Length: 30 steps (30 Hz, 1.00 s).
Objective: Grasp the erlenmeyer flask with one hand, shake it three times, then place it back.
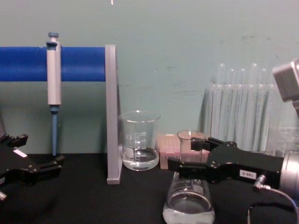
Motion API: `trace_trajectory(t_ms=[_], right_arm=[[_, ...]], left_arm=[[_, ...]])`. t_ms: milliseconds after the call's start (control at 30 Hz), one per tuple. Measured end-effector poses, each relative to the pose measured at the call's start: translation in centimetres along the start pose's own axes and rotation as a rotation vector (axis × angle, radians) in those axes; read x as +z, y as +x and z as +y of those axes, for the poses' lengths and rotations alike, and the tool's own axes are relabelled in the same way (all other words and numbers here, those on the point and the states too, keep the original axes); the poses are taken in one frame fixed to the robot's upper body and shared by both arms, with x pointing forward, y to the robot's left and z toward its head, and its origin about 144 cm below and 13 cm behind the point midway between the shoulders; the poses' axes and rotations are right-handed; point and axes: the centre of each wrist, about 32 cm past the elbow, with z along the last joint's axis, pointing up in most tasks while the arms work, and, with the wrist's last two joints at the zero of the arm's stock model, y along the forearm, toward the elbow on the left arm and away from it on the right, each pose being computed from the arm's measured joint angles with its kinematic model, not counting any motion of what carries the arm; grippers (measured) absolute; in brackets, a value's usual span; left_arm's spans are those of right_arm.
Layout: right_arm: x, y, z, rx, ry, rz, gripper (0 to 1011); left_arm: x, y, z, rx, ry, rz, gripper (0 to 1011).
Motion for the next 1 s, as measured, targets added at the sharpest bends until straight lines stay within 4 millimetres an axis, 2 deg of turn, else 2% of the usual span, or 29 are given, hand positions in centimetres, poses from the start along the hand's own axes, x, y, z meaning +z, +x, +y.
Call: trace_trajectory(t_ms=[567,1000], right_arm=[[0.2,0.1,-0.1,-0.004,-0.002,0.002,1000],[0.5,0.2,-1.9,-0.01,-0.027,0.021,1000]], left_arm=[[0.0,0.0,0.0,0.0,0.0,0.0,1000],[0.0,0.0,0.0,0.0,0.0,0.0,1001]])
